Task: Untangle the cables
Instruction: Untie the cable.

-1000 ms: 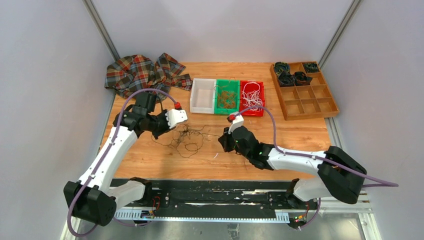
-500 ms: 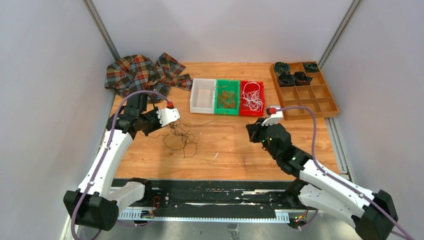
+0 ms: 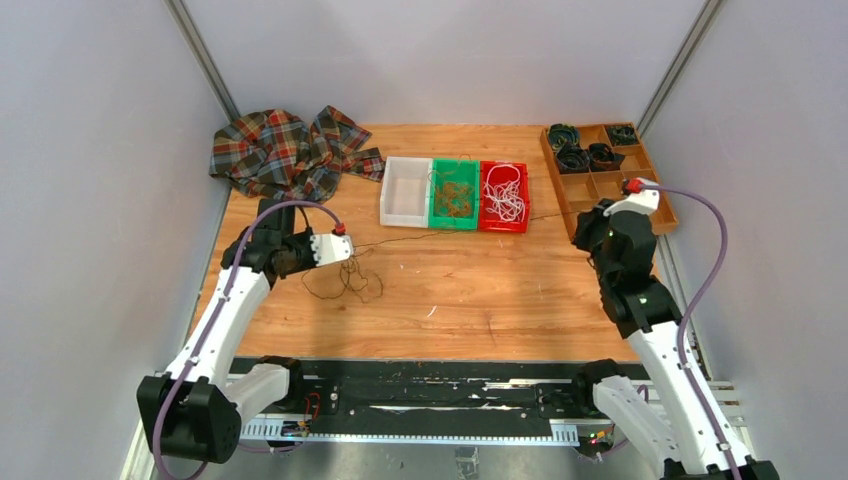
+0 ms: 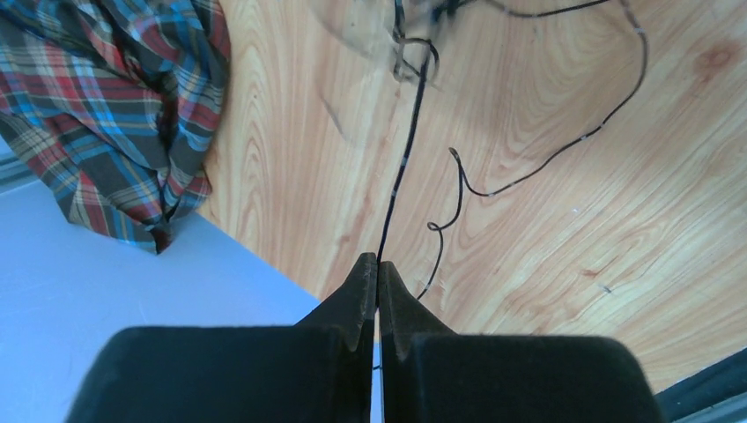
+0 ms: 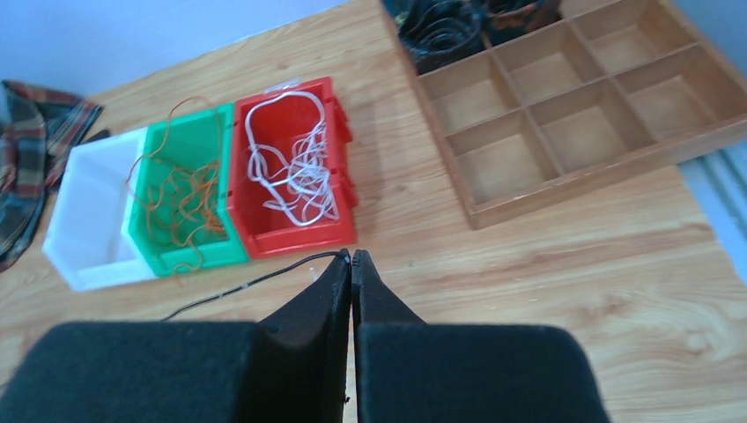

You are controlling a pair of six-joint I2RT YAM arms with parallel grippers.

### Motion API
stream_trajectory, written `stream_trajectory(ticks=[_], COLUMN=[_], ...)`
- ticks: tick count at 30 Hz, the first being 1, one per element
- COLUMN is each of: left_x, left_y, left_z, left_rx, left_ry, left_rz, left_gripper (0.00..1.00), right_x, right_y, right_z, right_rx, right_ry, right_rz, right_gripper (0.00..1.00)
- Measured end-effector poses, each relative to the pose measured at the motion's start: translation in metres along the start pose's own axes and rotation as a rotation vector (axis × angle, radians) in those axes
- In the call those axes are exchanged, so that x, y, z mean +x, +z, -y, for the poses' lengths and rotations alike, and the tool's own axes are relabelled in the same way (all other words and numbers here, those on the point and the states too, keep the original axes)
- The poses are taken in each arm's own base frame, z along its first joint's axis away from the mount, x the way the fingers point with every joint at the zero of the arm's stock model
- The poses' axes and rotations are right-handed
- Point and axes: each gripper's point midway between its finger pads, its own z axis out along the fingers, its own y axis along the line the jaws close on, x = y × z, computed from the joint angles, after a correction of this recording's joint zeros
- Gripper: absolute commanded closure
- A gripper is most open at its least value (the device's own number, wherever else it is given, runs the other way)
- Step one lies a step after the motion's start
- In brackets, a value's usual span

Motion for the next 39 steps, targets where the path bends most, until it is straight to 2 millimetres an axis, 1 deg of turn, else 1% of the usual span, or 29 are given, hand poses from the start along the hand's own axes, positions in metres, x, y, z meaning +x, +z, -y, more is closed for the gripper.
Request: stream_trajectory(ticks=[1,4,6,8,10,12,15,16,18,19,21,22,23,24,26,27,29,30,32,34,36,38,39], left_x=[0.003,0.019,0.037,0.058,0.073,0.081,0.079,0.074,0.060,0.050,0.030,0.019,0.011,0.005,-0.005,-0.008,-0.011,-0.014,-0.021,-0.032,-0.047,-0.068,-0.079], left_y=[0.003,0.013,0.024,0.034,0.039,0.040,0.036,0.032,0.024,0.019,0.008,0.002,-0.001,-0.004,-0.008,-0.009,-0.011,-0.012,-0.015,-0.018,-0.021,-0.024,-0.025], left_z=[0.000,0.003,0.006,0.014,0.023,0.021,0.007,0.001,-0.010,-0.016,-0.026,-0.029,-0.029,-0.028,-0.021,-0.017,-0.009,-0.006,-0.001,0.004,0.006,0.008,0.009], left_rx=[-0.004,-0.017,-0.038,-0.039,-0.017,-0.012,-0.031,-0.040,-0.042,-0.046,-0.042,-0.033,-0.024,-0.012,0.019,0.035,0.065,0.076,0.094,0.121,0.144,0.180,0.203], left_ry=[0.009,0.038,0.071,0.101,0.105,0.087,0.050,0.030,-0.012,-0.031,-0.061,-0.073,-0.083,-0.090,-0.107,-0.106,-0.119,-0.128,-0.147,-0.174,-0.181,-0.171,-0.166], left_rz=[-0.006,-0.061,-0.120,-0.186,-0.231,-0.254,-0.244,-0.225,-0.160,-0.117,-0.027,0.024,0.058,0.089,0.143,0.156,0.179,0.193,0.231,0.281,0.332,0.386,0.416], left_gripper=[0.99,0.99,0.99,0.99,0.99,0.99,0.99,0.99,0.99,0.99,0.99,0.95,0.82,0.65,0.39,0.26,0.13,0.11,0.10,0.09,0.09,0.09,0.09], right_x=[-0.002,-0.015,-0.024,-0.030,-0.030,-0.025,-0.014,-0.011,0.000,0.006,0.025,0.035,0.048,0.059,0.083,0.090,0.098,0.099,0.101,0.099,0.100,0.106,0.111], right_y=[0.001,-0.002,-0.004,-0.004,-0.002,0.001,0.007,0.008,0.012,0.014,0.020,0.022,0.024,0.025,0.025,0.024,0.023,0.023,0.023,0.025,0.024,0.022,0.021], right_z=[0.006,0.028,0.042,0.055,0.066,0.069,0.071,0.070,0.069,0.069,0.065,0.062,0.056,0.049,0.031,0.025,0.015,0.012,0.005,-0.012,-0.041,-0.079,-0.103], right_rx=[0.019,0.104,0.160,0.210,0.254,0.271,0.282,0.278,0.267,0.264,0.253,0.247,0.234,0.215,0.171,0.156,0.133,0.125,0.109,0.060,-0.029,-0.150,-0.223], right_ry=[0.005,0.013,0.032,0.055,0.076,0.082,0.088,0.090,0.092,0.091,0.074,0.061,0.034,0.008,-0.055,-0.077,-0.110,-0.119,-0.131,-0.141,-0.153,-0.173,-0.182], right_rz=[0.005,0.014,0.026,0.034,0.028,0.008,-0.036,-0.049,-0.080,-0.100,-0.156,-0.185,-0.222,-0.254,-0.315,-0.335,-0.355,-0.358,-0.359,-0.345,-0.324,-0.311,-0.310], right_gripper=[0.99,0.99,0.99,0.99,1.00,0.99,0.99,0.92,0.75,0.68,0.61,0.58,0.56,0.53,0.50,0.48,0.46,0.46,0.46,0.45,0.45,0.45,0.45])
